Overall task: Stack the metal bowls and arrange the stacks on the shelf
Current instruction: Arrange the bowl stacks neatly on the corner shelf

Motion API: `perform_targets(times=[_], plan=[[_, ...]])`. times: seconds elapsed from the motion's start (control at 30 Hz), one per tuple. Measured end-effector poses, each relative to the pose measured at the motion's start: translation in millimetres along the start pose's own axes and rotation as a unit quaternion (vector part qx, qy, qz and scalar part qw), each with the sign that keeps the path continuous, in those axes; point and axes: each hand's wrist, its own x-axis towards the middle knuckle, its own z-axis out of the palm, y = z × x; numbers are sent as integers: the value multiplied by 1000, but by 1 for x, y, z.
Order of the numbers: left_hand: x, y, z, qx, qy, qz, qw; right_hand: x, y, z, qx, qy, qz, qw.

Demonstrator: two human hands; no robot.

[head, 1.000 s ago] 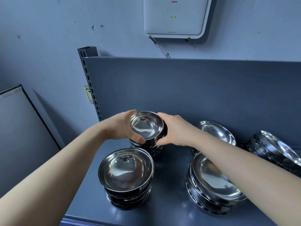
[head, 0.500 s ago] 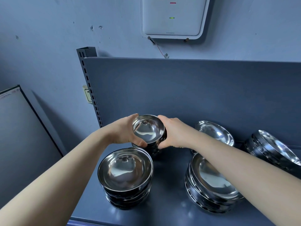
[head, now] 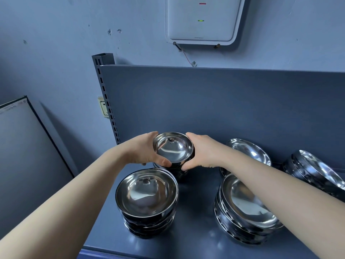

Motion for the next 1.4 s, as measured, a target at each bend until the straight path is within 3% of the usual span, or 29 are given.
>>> perform_targets(times=[0.37,0.63,0.73,0.9,1.0,1.23,1.4], plan=[[-1,-1,2,-22,4,-12,1000,3,-7,-1,-11,-3,23,1000],[-47,13,-5,100,114,17,988,-44,-34,-19,-129,47,-16,990],[-85,17,-2,80,127,12,989,-77,-49,-18,-102,45,-33,993],[-142,15,16,74,70,-37,994,-114,-63,2,-17,16,-53,998],[-148,9,33,68,65,-39,995,-119,-69,13,20,5,-76,997],[-147,-3,52,-17,134,-10,991,-117,-64,24,52,3,-89,995],[-145,-7,64,-25,116,-16,993,-117,-62,30,54,5,-69,996]])
